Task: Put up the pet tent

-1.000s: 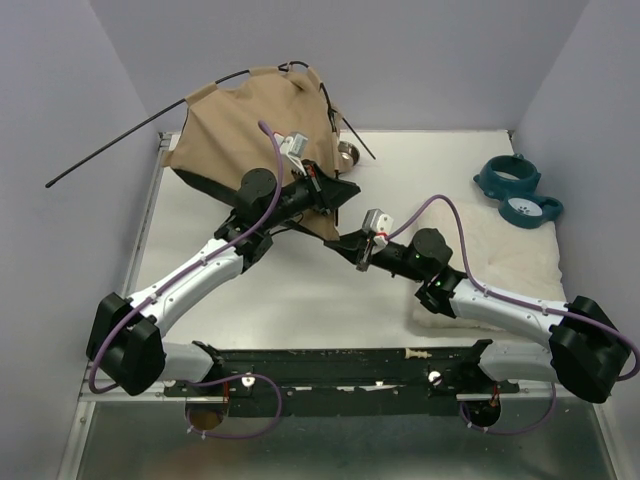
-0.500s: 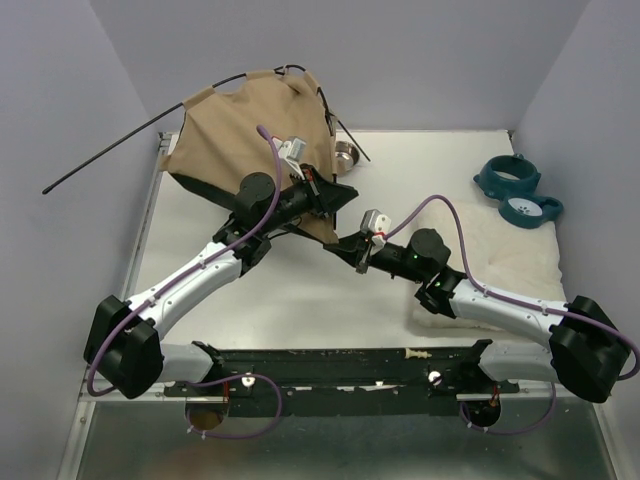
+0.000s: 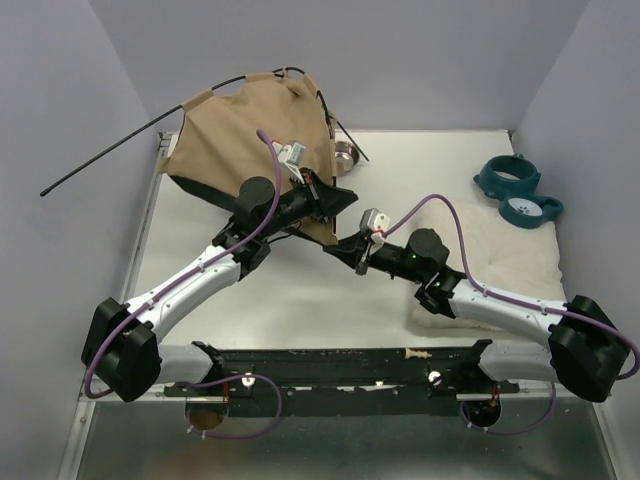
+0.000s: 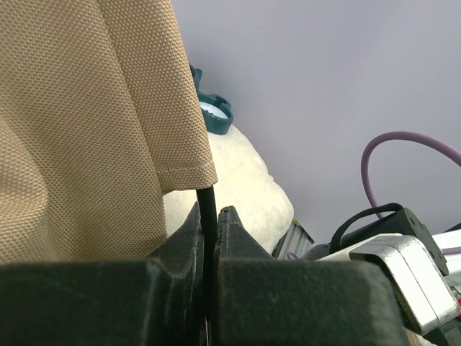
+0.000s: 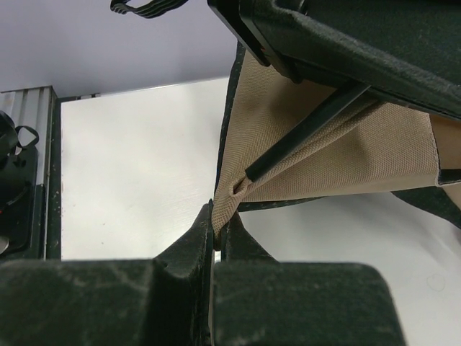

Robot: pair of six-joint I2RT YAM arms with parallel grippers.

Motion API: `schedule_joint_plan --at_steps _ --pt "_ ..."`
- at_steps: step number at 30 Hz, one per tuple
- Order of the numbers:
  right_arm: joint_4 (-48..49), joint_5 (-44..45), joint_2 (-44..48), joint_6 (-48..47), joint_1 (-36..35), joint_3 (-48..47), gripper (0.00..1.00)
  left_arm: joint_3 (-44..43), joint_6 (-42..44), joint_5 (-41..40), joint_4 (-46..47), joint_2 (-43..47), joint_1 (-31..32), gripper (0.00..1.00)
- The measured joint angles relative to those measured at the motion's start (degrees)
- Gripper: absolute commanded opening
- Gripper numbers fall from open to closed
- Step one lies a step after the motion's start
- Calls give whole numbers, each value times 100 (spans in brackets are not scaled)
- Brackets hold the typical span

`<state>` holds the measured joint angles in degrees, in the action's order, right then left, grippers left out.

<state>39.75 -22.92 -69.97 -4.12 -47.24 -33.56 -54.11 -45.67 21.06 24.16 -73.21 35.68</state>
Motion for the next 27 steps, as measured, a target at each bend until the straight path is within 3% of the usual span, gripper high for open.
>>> schedule_joint_plan --at_steps 27 --pt "-214 -9 -61 262 46 -2 1 361 46 -111 107 120 35 0"
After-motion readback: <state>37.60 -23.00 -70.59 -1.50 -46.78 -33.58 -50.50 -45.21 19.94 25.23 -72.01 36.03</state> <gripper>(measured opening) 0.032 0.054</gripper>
